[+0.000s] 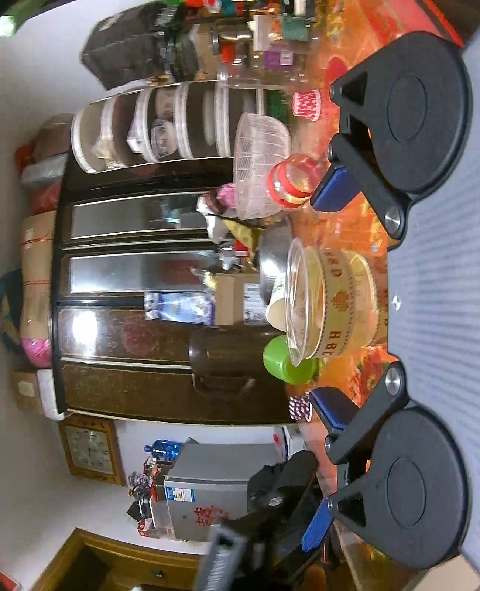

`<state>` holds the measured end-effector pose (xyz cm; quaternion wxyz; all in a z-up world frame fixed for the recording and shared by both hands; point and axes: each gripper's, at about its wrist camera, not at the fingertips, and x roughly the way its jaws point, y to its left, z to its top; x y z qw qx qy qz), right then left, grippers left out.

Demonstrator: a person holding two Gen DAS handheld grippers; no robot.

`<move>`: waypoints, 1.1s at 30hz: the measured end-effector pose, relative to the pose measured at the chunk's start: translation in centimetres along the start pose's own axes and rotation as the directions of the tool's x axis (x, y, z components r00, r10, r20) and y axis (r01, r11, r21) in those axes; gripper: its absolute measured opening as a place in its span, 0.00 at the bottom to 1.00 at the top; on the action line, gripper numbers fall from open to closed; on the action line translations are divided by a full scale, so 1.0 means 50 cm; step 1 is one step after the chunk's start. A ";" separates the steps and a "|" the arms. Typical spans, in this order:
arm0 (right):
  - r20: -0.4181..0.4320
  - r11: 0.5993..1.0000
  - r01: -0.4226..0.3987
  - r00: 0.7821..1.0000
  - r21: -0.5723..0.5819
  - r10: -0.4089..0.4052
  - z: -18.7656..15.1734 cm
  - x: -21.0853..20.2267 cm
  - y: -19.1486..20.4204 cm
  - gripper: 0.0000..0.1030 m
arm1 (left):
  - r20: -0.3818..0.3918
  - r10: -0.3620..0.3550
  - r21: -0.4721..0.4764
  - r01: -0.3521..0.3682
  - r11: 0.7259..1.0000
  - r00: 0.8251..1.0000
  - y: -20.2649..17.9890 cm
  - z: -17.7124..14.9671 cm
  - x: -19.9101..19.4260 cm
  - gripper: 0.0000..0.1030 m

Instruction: Flip cup upright

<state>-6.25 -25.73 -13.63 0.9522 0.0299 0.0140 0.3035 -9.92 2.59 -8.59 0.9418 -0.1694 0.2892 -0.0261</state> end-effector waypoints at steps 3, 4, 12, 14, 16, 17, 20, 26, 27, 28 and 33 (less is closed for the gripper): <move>-0.033 1.000 0.012 0.999 0.024 -0.011 0.027 -0.028 -0.016 0.99 | 0.014 0.049 0.052 -0.049 0.997 0.999 -0.008 -0.002 -0.010 0.98; -0.063 0.999 0.020 0.998 0.041 -0.018 0.039 -0.034 -0.023 0.99 | 0.018 0.061 0.062 -0.062 0.996 0.998 -0.009 -0.002 -0.015 0.98; -0.395 0.986 0.039 0.918 0.159 0.027 0.150 -0.069 -0.060 0.99 | 0.074 0.063 0.148 -0.073 0.986 0.995 -0.055 0.017 -0.122 0.98; -0.398 0.991 0.029 0.917 0.132 0.027 0.173 -0.100 -0.045 0.99 | 0.070 0.043 0.175 -0.055 0.983 0.997 -0.079 0.020 -0.150 0.98; -0.388 0.992 0.024 0.921 0.124 0.026 0.192 -0.127 -0.036 0.99 | 0.087 0.005 0.208 -0.024 0.978 0.996 -0.104 0.019 -0.183 0.98; -0.381 0.992 0.020 0.924 0.122 0.028 0.202 -0.140 -0.034 0.99 | 0.089 0.000 0.221 -0.020 0.975 0.996 -0.115 0.020 -0.196 0.98; -0.381 0.991 0.023 0.924 0.132 0.029 0.225 -0.156 -0.038 0.99 | 0.098 -0.009 0.237 -0.015 0.971 0.995 -0.136 0.030 -0.220 0.98; -0.422 0.992 0.053 0.907 0.116 0.001 0.227 -0.127 -0.062 0.99 | 0.079 -0.002 0.206 -0.015 0.978 0.997 -0.136 0.046 -0.206 0.98; -0.424 0.992 0.051 0.906 0.118 0.004 0.227 -0.129 -0.063 0.99 | 0.076 0.002 0.210 -0.018 0.977 0.997 -0.139 0.043 -0.205 0.98; -0.427 0.992 0.047 0.904 0.120 0.009 0.224 -0.127 -0.063 0.99 | 0.072 0.007 0.217 -0.022 0.976 0.997 -0.141 0.041 -0.202 0.98; -0.435 0.992 0.031 0.900 0.123 0.026 0.220 -0.131 -0.057 0.99 | 0.057 0.012 0.225 -0.024 0.974 0.998 -0.147 0.036 -0.193 0.98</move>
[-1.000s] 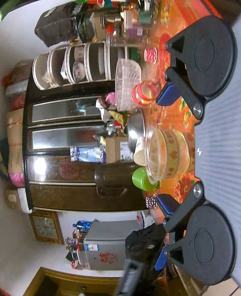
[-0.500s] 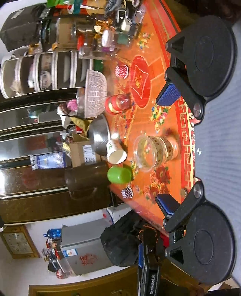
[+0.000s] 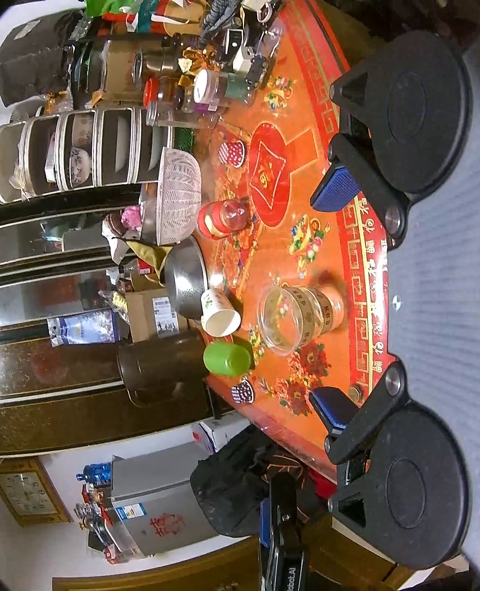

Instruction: Flip cup upright

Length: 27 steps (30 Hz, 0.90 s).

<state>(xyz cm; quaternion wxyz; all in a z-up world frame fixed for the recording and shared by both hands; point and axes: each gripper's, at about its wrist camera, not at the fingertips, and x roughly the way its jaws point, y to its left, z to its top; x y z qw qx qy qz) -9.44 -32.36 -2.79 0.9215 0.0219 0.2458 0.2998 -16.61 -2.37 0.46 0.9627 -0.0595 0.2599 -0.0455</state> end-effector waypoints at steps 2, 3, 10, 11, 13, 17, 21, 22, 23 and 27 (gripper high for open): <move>-0.004 1.000 -0.021 1.000 -0.001 0.021 -0.002 -0.002 0.002 0.99 | -0.003 -0.006 -0.002 0.006 1.000 1.000 -0.001 -0.001 0.002 0.98; -0.004 1.000 -0.027 1.000 0.002 0.027 -0.003 -0.001 0.002 0.99 | -0.005 -0.005 -0.002 0.005 1.000 1.000 -0.002 -0.001 0.003 0.98; -0.006 1.000 -0.028 1.000 0.003 0.028 -0.004 0.000 0.004 0.99 | -0.019 0.004 0.003 -0.004 1.000 1.000 -0.006 -0.006 0.010 0.98; -0.007 1.000 -0.030 1.000 0.003 0.030 -0.003 0.000 0.005 0.99 | -0.021 0.005 0.002 -0.005 1.000 1.000 -0.005 -0.007 0.010 0.98; -0.007 0.999 -0.041 0.999 0.006 0.041 -0.004 0.000 0.004 0.99 | -0.024 0.007 0.002 -0.007 1.000 1.000 -0.005 -0.006 0.012 0.98; -0.007 0.999 -0.038 0.999 0.002 0.038 -0.004 0.001 0.005 0.99 | -0.027 0.009 0.006 -0.009 1.000 1.000 -0.006 -0.006 0.013 0.98; -0.006 0.999 -0.037 0.999 -0.002 0.037 -0.003 0.000 0.006 0.99 | -0.031 0.012 0.002 -0.011 1.000 0.999 -0.005 -0.006 0.016 0.98; -0.005 0.999 -0.038 0.999 -0.002 0.038 -0.003 -0.001 0.006 0.99 | -0.031 0.011 0.001 -0.011 1.000 0.999 -0.004 -0.006 0.016 0.98; -0.005 0.999 -0.039 0.999 -0.003 0.039 -0.004 -0.001 0.006 0.99 | -0.031 0.011 0.001 -0.011 1.000 0.999 -0.005 -0.005 0.017 0.98; -0.005 0.999 -0.040 0.999 -0.006 0.039 -0.002 -0.001 0.006 0.99 | -0.032 0.011 0.002 -0.010 1.000 0.999 -0.005 -0.006 0.016 0.98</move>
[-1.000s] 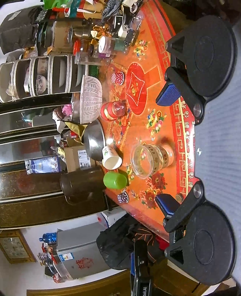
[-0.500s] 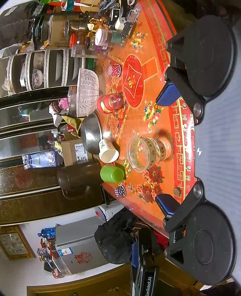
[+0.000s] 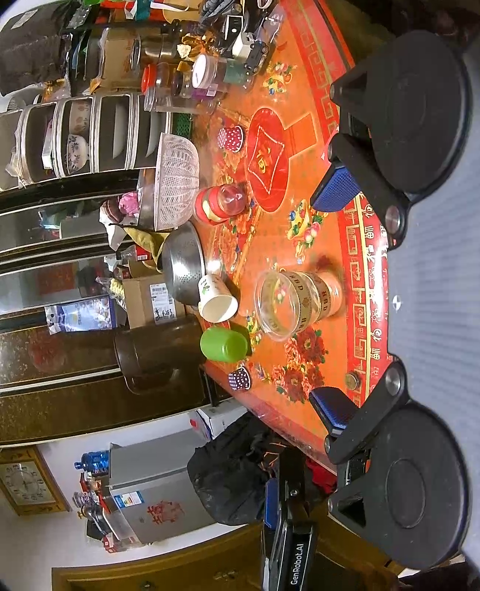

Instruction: Flip cup upright

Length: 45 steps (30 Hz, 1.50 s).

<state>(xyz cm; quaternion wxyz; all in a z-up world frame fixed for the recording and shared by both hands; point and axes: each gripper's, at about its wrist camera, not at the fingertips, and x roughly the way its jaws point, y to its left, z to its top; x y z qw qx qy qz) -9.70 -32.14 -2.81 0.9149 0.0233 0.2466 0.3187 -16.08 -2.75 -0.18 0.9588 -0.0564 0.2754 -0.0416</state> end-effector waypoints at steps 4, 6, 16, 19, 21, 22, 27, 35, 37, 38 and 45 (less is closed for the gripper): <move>0.001 1.000 0.001 1.000 -0.004 -0.001 0.000 0.000 0.001 0.99 | -0.001 -0.002 0.000 0.002 1.000 1.000 -0.001 0.000 0.001 0.98; 0.002 1.000 -0.001 1.000 -0.006 0.001 0.001 0.000 0.002 0.99 | -0.002 -0.005 -0.002 0.005 1.000 1.000 -0.002 0.000 0.002 0.98; 0.006 1.000 -0.003 1.000 -0.011 0.003 0.002 -0.001 0.003 0.99 | -0.003 -0.006 -0.002 0.006 1.000 1.000 -0.005 0.000 0.005 0.98; 0.008 1.000 -0.002 1.000 -0.016 0.002 0.003 -0.001 0.005 0.99 | -0.002 -0.007 -0.001 0.007 1.000 1.000 -0.006 -0.001 0.005 0.98; 0.010 1.000 -0.002 1.000 -0.015 0.002 0.003 -0.001 0.004 0.99 | -0.003 -0.007 -0.001 0.007 1.000 1.000 -0.006 -0.001 0.005 0.98; 0.009 1.000 -0.001 1.000 -0.015 0.001 0.002 -0.001 0.004 0.99 | -0.003 -0.007 -0.002 0.007 1.000 1.000 -0.006 -0.001 0.005 0.98; 0.011 1.000 -0.002 1.000 -0.013 0.002 0.002 -0.001 0.003 0.99 | -0.003 -0.008 -0.002 0.008 1.000 1.000 -0.006 -0.002 0.005 0.98; 0.017 1.000 -0.003 1.000 -0.015 0.003 0.002 -0.004 0.003 0.99 | -0.004 -0.009 -0.001 0.009 1.000 1.000 -0.007 -0.003 0.007 0.98; 0.018 1.000 -0.005 1.000 -0.015 0.006 0.002 -0.004 0.004 0.99 | -0.004 -0.009 -0.001 0.009 1.000 1.000 -0.007 -0.003 0.007 0.98; 0.019 1.000 -0.005 1.000 -0.016 0.005 0.002 -0.004 0.005 0.99 | -0.005 -0.009 0.000 0.009 1.000 1.000 -0.008 -0.003 0.007 0.98; 0.020 1.000 -0.006 1.000 -0.016 0.006 0.001 -0.003 0.006 0.99 | -0.012 -0.012 0.002 0.012 1.000 1.000 -0.010 -0.008 0.012 0.98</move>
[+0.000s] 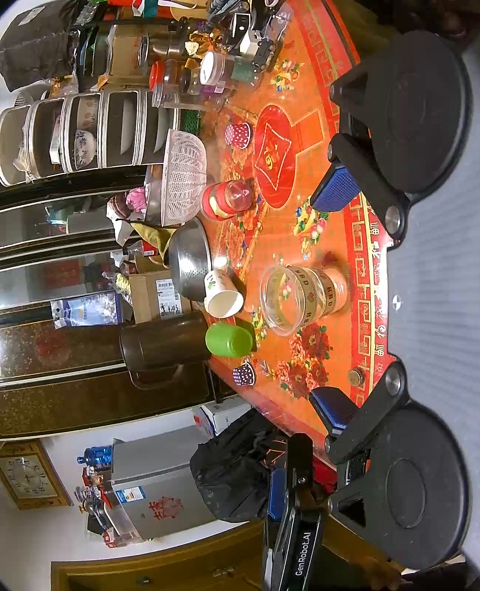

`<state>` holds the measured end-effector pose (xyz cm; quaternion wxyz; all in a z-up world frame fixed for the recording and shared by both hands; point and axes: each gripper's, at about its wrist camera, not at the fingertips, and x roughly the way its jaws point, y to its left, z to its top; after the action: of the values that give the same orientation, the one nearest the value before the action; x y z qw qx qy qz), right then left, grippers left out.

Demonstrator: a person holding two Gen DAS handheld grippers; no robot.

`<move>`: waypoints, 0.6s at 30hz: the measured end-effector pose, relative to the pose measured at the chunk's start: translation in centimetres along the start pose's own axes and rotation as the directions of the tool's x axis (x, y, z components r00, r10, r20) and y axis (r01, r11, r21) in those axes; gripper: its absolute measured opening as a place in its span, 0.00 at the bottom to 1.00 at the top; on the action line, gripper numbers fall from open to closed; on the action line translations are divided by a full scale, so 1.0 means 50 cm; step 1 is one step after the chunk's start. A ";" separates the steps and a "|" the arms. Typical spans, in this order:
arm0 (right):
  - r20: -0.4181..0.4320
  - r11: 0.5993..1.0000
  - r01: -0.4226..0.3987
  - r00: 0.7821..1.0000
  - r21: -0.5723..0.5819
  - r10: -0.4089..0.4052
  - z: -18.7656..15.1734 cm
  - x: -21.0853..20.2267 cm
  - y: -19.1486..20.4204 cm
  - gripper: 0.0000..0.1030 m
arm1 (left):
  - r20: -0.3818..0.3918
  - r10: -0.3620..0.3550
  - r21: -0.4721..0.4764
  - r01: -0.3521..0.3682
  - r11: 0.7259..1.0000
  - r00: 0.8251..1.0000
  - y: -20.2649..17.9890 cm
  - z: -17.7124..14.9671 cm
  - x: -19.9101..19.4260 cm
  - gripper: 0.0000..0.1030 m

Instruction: Flip cup upright

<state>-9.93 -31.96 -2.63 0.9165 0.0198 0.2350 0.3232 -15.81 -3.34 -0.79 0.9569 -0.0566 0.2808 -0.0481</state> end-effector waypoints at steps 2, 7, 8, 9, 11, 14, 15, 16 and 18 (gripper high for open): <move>0.002 1.000 -0.002 1.000 -0.002 0.002 -0.001 0.000 0.001 0.99 | 0.000 0.000 0.000 0.000 1.000 1.000 0.001 0.001 0.000 0.98; 0.002 1.000 -0.002 1.000 -0.001 0.002 -0.001 0.000 0.002 0.99 | -0.001 0.001 0.001 -0.001 1.000 1.000 0.001 0.001 0.001 0.98; 0.002 1.000 -0.002 1.000 -0.001 0.002 -0.001 0.000 0.003 0.99 | -0.001 0.000 0.001 0.000 1.000 1.000 0.001 0.000 0.001 0.98; 0.002 1.000 -0.002 1.000 -0.002 0.002 -0.001 0.000 0.003 0.99 | -0.001 0.001 0.001 -0.001 1.000 1.000 0.001 0.000 0.001 0.98; 0.002 1.000 -0.002 1.000 -0.002 0.002 -0.001 -0.001 0.002 0.99 | -0.003 -0.001 0.000 0.001 1.000 1.000 0.001 0.002 0.002 0.98; 0.003 1.000 -0.002 1.000 -0.002 0.002 -0.001 0.000 0.003 0.99 | -0.005 -0.003 -0.001 0.003 1.000 1.000 0.001 0.001 0.004 0.98; 0.002 1.000 -0.003 1.000 -0.002 0.003 -0.001 0.000 0.003 0.99 | -0.006 -0.003 -0.001 0.003 1.000 1.000 0.001 0.001 0.004 0.98; 0.002 1.000 -0.003 1.000 -0.002 0.003 -0.002 0.000 0.003 0.99 | -0.006 -0.004 -0.001 0.004 1.000 1.000 0.001 0.001 0.004 0.98; 0.001 1.000 -0.004 1.000 -0.001 0.004 -0.002 0.001 0.003 0.99 | -0.002 -0.007 0.000 0.007 1.000 1.000 0.001 -0.001 0.004 0.98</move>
<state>-10.04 -31.82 -2.69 0.9160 0.0200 0.2343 0.3249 -15.67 -3.33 -0.92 0.9564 -0.0575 0.2816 -0.0515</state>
